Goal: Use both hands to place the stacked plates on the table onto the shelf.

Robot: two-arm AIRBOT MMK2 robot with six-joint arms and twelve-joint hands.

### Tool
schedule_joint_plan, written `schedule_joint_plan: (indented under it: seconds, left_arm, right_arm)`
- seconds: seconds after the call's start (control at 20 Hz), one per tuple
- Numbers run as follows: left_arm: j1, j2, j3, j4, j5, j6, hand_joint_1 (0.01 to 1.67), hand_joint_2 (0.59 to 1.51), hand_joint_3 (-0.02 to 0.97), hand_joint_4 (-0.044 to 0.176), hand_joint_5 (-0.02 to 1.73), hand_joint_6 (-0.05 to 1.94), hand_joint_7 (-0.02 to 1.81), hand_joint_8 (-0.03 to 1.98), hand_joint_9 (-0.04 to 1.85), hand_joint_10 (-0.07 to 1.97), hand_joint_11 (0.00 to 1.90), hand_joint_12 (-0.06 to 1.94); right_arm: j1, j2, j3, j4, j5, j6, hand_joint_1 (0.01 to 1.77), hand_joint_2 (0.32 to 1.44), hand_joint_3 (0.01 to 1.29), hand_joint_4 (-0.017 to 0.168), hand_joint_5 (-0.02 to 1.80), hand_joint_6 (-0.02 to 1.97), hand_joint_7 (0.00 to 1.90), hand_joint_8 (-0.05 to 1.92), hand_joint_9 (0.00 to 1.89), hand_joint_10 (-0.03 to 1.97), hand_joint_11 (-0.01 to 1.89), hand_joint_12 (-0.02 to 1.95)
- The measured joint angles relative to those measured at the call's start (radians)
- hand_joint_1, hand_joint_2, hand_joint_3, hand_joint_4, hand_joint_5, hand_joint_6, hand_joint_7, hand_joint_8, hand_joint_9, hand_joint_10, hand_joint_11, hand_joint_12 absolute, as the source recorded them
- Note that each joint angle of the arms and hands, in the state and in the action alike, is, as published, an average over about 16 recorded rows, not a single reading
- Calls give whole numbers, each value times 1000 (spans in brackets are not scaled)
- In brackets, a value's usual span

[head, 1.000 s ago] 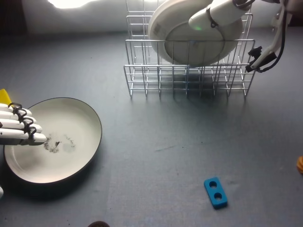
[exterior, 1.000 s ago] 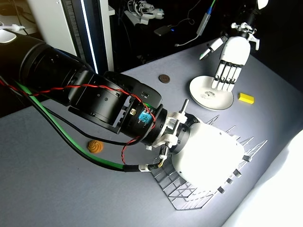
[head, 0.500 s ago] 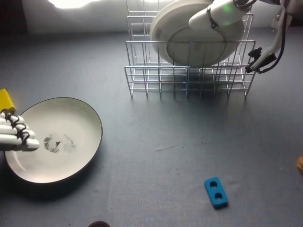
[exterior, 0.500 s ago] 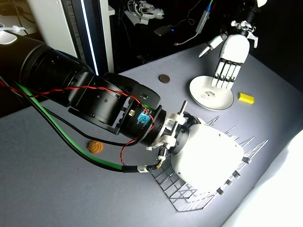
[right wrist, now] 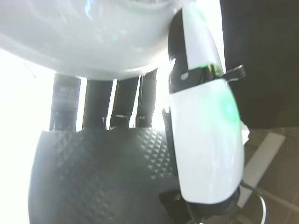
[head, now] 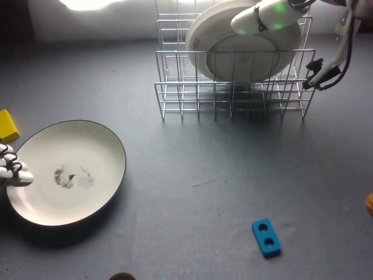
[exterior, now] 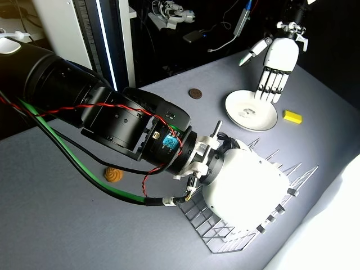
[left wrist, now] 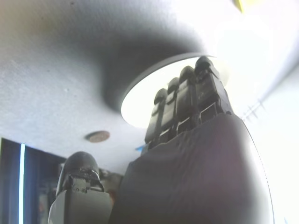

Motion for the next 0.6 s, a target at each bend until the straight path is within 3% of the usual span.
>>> schedule_joint_plan:
  seconds: [0.6]
  left_arm:
    - [14, -12, 1, -4, 34, -6, 21, 1088, 18, 3, 19, 6, 19, 19, -5, -13, 14, 2]
  right_arm:
    - [1, 9, -10, 0, -6, 1, 896, 1050, 16, -3, 800, 154, 993, 125, 1054, 6, 645, 1220]
